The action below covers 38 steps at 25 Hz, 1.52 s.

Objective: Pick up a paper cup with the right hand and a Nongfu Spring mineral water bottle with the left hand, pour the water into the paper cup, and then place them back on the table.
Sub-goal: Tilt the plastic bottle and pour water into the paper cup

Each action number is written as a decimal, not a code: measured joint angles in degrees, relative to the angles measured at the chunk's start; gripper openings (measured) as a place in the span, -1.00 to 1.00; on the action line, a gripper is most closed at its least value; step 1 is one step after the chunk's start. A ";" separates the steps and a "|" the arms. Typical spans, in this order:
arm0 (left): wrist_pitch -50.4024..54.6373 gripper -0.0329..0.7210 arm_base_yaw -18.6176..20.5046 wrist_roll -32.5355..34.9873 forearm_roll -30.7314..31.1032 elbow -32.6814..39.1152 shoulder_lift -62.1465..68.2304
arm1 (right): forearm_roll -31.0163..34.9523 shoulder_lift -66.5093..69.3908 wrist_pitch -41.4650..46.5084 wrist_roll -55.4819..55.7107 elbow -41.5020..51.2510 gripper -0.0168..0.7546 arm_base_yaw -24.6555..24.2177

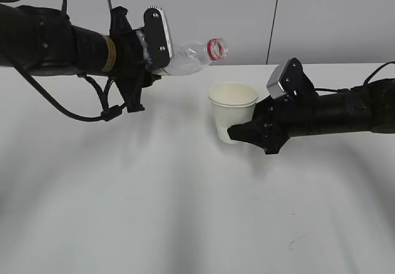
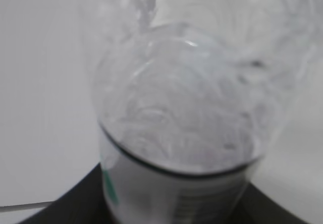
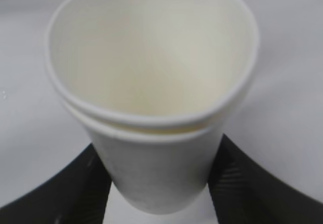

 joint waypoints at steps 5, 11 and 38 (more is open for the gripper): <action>2.37 -0.11 -0.11 0.00 2.00 -0.05 0.00 | -3.18 0.00 -2.11 1.13 0.00 0.10 0.00; 6.77 -0.11 -1.35 0.00 5.60 -0.05 0.00 | -3.79 0.00 -3.07 1.74 0.00 0.10 0.00; 11.18 -0.11 -3.37 0.16 16.96 -0.05 0.00 | -5.55 0.00 -3.19 2.94 0.00 0.10 0.00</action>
